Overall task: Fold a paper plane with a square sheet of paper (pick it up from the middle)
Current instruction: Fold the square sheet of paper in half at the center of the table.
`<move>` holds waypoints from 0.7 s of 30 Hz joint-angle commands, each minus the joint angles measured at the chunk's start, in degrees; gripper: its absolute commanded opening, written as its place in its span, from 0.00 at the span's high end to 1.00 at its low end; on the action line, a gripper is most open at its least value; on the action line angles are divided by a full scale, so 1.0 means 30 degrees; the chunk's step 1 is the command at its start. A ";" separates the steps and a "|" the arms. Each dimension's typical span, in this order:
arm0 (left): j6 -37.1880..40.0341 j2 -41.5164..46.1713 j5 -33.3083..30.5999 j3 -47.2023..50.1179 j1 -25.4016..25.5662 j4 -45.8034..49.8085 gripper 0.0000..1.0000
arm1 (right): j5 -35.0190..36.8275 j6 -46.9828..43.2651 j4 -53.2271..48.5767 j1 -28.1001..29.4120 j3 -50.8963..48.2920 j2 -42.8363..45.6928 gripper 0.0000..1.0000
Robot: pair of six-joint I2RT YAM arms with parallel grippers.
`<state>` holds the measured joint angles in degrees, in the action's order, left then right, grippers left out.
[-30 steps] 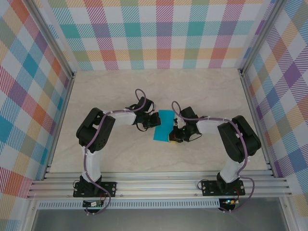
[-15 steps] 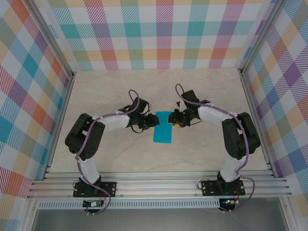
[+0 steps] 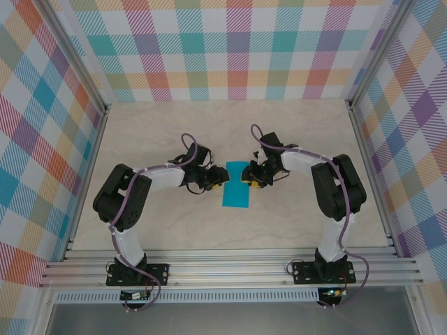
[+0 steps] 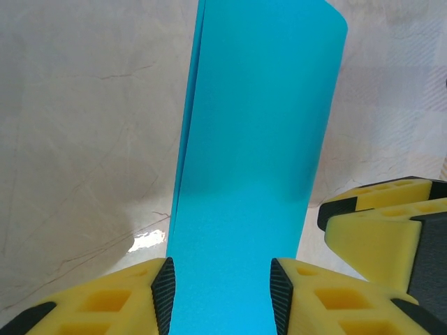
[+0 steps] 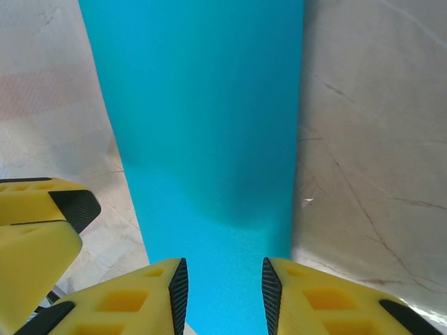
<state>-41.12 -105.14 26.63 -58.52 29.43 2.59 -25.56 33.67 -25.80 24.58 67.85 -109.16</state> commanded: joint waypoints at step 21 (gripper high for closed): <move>0.0114 -0.0636 0.0812 -0.0513 -0.0199 0.0543 0.51 | 0.0086 -0.0677 -0.0599 0.0084 0.0084 0.0176 0.63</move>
<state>-41.10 -105.91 28.05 -58.85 29.43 2.92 -24.88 32.49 -26.59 24.47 68.14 -110.93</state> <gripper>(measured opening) 0.492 0.364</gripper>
